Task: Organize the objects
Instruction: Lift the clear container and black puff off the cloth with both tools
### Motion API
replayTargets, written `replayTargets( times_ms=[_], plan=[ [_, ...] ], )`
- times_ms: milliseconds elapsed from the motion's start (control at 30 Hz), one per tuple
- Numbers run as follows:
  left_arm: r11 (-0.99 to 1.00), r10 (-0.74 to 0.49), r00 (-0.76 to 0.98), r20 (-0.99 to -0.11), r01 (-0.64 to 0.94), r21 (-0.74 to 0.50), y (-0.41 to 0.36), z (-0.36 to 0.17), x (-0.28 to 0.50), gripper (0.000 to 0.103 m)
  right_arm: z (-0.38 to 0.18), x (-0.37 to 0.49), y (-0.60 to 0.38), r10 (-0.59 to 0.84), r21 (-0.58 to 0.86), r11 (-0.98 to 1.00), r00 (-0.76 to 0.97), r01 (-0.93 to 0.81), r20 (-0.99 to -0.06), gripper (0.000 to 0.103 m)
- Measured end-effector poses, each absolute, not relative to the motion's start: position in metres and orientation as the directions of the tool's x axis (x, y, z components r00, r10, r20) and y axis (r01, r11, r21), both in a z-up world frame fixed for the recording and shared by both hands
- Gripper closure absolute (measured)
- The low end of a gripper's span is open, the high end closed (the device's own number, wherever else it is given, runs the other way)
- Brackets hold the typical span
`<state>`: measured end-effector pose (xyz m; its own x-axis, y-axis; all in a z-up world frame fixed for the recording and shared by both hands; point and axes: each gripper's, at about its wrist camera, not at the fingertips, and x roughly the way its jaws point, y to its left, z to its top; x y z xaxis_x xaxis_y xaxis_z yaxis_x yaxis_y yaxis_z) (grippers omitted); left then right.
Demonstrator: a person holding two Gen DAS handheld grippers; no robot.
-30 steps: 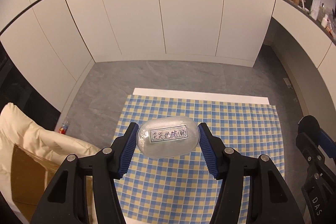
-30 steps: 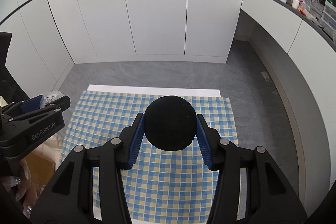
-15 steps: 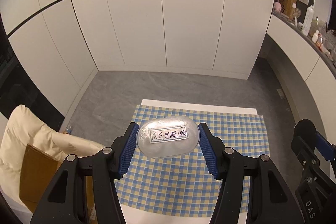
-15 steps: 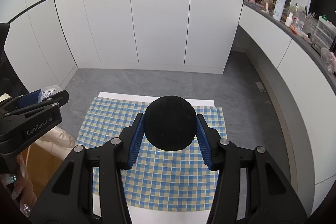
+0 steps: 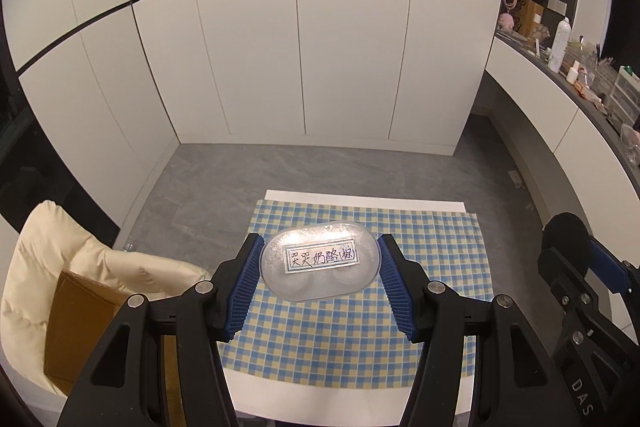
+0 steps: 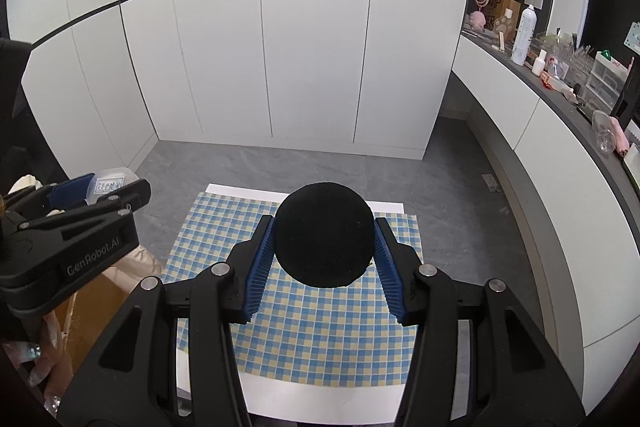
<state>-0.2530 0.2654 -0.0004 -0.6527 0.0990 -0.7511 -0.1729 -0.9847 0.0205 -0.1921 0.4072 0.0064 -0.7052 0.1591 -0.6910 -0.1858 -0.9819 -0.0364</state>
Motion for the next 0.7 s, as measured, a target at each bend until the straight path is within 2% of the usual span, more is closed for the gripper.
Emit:
replayTargets(
  times_ms=[700],
  plan=[
    [-0.987, 0.108, -0.668, -0.736, -0.163, 0.002, 0.237, 0.002, -0.182, 0.045, 0.001, -0.144, 0.397, 0.184, -0.049, -0.977, -0.693, -0.209, -0.697, 0.052]
  ],
)
